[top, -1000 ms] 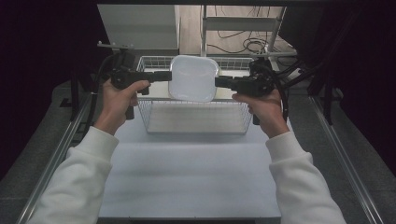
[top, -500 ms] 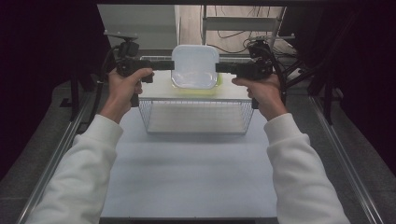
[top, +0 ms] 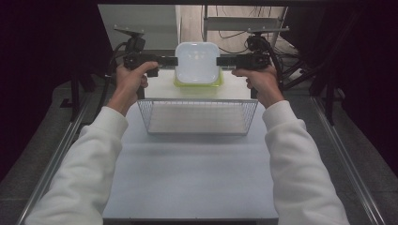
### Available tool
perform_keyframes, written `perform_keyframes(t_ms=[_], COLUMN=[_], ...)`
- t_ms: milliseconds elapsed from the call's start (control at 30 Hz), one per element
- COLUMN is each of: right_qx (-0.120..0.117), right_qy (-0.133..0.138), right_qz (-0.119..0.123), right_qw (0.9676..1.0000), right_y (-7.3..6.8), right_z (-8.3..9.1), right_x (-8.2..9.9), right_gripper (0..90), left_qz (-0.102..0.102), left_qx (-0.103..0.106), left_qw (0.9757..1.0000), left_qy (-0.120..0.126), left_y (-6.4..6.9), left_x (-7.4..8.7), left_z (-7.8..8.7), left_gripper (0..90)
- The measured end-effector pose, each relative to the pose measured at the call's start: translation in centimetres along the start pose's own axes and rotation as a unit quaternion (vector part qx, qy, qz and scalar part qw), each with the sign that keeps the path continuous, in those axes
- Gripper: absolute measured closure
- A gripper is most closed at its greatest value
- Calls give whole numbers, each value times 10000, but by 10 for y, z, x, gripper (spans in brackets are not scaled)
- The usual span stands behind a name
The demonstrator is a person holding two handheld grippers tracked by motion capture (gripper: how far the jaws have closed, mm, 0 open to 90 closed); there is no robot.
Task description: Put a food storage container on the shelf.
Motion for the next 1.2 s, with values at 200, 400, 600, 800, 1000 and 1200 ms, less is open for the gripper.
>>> perform_keyframes(t_ms=[200, 400, 600, 800, 1000, 1200], right_qx=[-44, -39, 9, 2, 16, 71], right_qy=[-37, -49, -86, -75, -52, -88], right_qz=[-249, -415, -642, -901, -1097, -1289], right_qw=[9997, 9991, 9979, 9959, 9940, 9916], right_y=[9, 14, 21, 26, 30, 34], right_z=[-6, -11, -18, -22, -26, -31], right_x=[1, -3, -4, -5, -5, -3], right_gripper=[756, 736, 712, 693, 675, 618], left_qz=[219, 570, 852, 1186, 1411, 1602], left_qx=[55, 208, 322, 409, 470, 470], left_qw=[9997, 9982, 9958, 9921, 9888, 9859], left_qy=[-14, -14, 20, 67, 130, 113], left_y=[-5, -15, -23, -32, -39, -46], left_x=[-2, -7, -12, -15, -18, -17], left_z=[-3, -7, -12, -17, -22, -27], left_gripper=[796, 797, 793, 787, 780, 755])
Point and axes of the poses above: each handheld gripper's, and its own axes: z roughly backward along the jaws, x roughly out of its underside, y roughly to its right, the point moved 6 cm from there along -z, roughly forward along the jaws, and after that the axes turned 6 degrees about y, right-handed, at the moved point
